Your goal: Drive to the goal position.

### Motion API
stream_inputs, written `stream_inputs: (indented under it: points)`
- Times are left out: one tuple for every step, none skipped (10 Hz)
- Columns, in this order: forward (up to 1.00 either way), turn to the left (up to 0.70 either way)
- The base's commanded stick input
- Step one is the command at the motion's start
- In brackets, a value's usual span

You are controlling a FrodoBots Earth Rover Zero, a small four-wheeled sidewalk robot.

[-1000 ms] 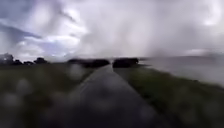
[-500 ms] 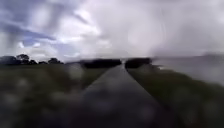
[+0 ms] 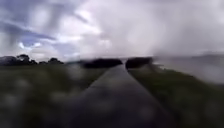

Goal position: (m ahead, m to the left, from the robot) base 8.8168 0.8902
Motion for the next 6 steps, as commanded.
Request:
stream_inputs:
  points:
    - [0.7, 0.0]
    - [0.7, 0.0]
    - [0.7, 0.0]
    - [0.7, 0.0]
    - [0.7, 0.0]
    - [0.7, 0.0]
